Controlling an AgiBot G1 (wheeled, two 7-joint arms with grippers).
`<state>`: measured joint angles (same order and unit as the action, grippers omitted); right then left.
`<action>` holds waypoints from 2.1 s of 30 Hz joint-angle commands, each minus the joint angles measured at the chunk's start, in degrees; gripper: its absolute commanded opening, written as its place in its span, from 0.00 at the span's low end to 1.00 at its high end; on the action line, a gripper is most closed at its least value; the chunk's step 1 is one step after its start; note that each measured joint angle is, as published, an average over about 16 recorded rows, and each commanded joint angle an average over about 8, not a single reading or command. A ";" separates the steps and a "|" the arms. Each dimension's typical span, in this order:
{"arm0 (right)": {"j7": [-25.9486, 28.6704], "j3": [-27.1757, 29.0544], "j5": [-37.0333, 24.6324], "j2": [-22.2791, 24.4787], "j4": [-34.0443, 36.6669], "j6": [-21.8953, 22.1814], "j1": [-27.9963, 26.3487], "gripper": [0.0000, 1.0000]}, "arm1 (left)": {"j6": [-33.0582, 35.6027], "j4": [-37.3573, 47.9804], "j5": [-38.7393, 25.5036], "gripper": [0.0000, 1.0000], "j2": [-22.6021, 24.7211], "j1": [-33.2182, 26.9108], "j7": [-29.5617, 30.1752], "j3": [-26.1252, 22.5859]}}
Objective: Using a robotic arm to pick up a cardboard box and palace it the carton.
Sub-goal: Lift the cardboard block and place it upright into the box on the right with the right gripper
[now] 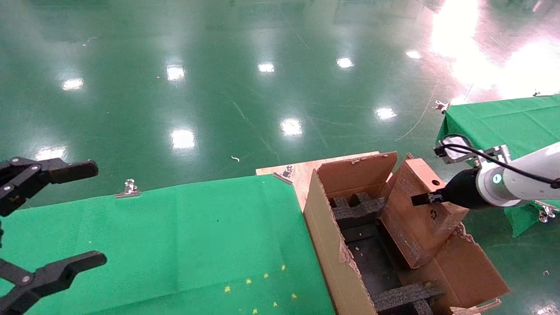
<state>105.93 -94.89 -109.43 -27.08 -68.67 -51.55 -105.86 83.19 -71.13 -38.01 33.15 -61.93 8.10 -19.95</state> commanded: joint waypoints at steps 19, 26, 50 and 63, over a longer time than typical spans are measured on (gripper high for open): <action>-2.42 -0.95 2.63 -4.70 7.43 8.37 7.01 0.00 | 0.00 0.00 0.00 1.00 0.00 0.00 0.00 0.00; -4.04 -1.10 4.46 -5.10 8.75 10.37 9.11 0.00 | 0.00 0.00 0.00 1.00 0.00 0.00 0.00 -0.01; -8.97 -1.27 12.08 -7.58 15.92 9.37 13.41 0.00 | 0.00 0.00 0.01 1.00 0.00 0.00 0.00 -0.01; -14.24 -0.83 16.50 -11.49 23.19 8.47 16.16 0.00 | 0.00 0.00 0.01 1.00 0.00 0.00 -0.01 -0.01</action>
<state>91.71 -95.66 -92.95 -38.54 -45.45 -43.02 -89.75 83.18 -71.13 -38.00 33.15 -61.93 8.09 -19.96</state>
